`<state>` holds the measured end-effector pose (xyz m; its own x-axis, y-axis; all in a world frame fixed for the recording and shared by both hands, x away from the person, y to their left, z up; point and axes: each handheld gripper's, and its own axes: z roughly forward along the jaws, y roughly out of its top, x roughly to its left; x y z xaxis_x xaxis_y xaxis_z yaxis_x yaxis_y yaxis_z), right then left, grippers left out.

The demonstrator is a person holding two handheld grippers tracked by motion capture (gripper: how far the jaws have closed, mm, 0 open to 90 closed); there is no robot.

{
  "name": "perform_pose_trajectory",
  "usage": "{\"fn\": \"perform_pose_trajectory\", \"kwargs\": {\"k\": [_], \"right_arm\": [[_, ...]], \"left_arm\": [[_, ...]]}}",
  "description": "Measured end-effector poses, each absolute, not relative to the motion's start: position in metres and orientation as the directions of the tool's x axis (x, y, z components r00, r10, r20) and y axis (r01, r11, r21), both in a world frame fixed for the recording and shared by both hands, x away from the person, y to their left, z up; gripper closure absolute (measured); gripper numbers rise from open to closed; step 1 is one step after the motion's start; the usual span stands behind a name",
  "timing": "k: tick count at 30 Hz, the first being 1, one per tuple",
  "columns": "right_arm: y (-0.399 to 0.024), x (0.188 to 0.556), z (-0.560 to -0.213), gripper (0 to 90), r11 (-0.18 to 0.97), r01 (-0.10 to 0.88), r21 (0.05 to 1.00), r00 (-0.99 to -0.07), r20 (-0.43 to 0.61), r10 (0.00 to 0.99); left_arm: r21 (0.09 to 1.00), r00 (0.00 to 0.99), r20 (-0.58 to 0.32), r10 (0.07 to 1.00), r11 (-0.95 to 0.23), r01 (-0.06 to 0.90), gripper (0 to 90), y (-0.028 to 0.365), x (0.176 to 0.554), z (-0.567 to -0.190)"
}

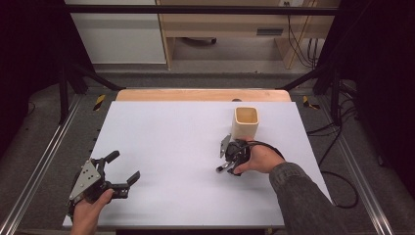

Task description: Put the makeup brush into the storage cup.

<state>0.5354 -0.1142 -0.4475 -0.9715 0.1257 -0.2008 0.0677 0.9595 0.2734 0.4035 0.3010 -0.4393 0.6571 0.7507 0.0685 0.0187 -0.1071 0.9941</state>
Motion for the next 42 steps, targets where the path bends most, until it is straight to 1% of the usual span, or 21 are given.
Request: {"fn": "perform_pose_trajectory", "kwargs": {"k": [9, 19, 33, 42], "right_arm": [[-0.1146, 0.5355, -0.4465, 28.4, 0.961, 0.065, 0.267, -0.973, -0.198, 0.121], [-0.1128, 0.5354, -0.4471, 33.2, 0.963, 0.061, 0.261, -0.973, -0.198, 0.115], [-0.1125, 0.5362, -0.4472, 44.6, 0.966, 0.058, 0.252, -0.977, -0.185, 0.107], [-0.1123, 0.5355, -0.4464, 55.3, 0.965, 0.102, 0.243, -0.980, -0.144, 0.140]], "left_arm": [[0.994, 0.655, 0.070, 0.752, -0.108, 0.018, 0.2, 0.3013, 0.4032, -0.4391], [0.994, 0.656, 0.072, 0.751, -0.110, 0.017, 0.2, 0.3011, 0.4032, -0.4391], [0.993, 0.656, 0.077, 0.751, -0.113, 0.014, 0.3, 0.3010, 0.4033, -0.4392], [0.993, 0.659, 0.083, 0.747, -0.119, 0.010, 0.4, 0.3007, 0.4032, -0.4392]]}}
